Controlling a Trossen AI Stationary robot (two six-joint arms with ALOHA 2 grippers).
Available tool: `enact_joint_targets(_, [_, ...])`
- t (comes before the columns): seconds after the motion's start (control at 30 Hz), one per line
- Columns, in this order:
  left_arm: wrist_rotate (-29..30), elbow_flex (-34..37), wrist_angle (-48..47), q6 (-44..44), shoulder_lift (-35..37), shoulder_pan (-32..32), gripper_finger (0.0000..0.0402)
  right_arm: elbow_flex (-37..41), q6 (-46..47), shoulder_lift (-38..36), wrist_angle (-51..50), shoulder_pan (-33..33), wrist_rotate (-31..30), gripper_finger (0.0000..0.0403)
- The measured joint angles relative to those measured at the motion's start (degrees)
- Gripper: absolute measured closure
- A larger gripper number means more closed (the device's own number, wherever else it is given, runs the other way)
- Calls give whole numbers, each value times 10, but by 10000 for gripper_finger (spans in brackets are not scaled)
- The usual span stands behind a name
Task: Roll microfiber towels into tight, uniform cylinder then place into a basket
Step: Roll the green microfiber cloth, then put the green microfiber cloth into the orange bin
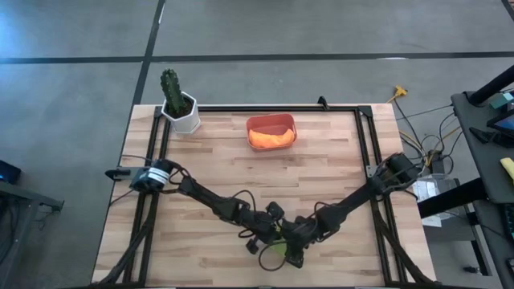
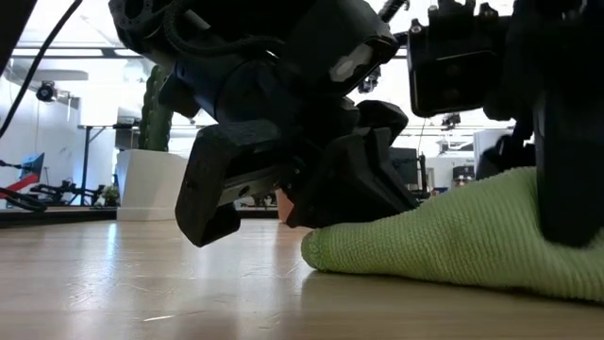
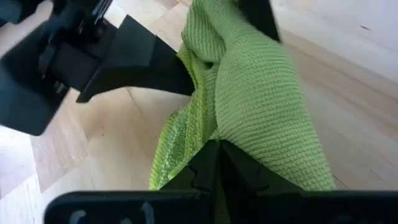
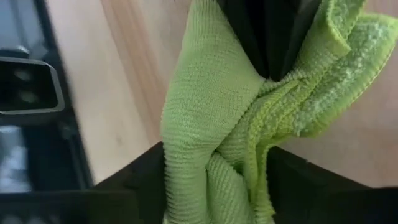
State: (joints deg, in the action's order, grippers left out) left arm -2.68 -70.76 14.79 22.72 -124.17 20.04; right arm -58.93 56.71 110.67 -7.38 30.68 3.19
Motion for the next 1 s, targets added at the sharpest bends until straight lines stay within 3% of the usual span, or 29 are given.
enact_joint_targets(0.13, [0,1,-21,-5,18,1,395,-42,-54,18,-65,3,-24,248])
enact_joint_targets(0.37, [-1,7,-96,-29,65,6,395,-68,-103,40,-73,6,-46,373])
enact_joint_targets(0.5, [11,4,-199,-29,99,4,395,-64,-113,18,-94,7,-67,374])
enact_joint_targets(0.57, [36,6,-284,-31,135,1,395,-62,-127,1,-111,6,-75,374])
enact_joint_targets(0.7, [70,11,-360,-45,218,-2,395,-57,-152,-40,-133,-6,-76,374])
enact_joint_targets(0.87, [95,44,-364,-73,329,-1,395,-44,-200,-105,-174,-47,-86,374])
enact_joint_targets(1.0, [106,90,-365,-115,413,-1,395,-42,-305,-155,-191,-105,-96,374])
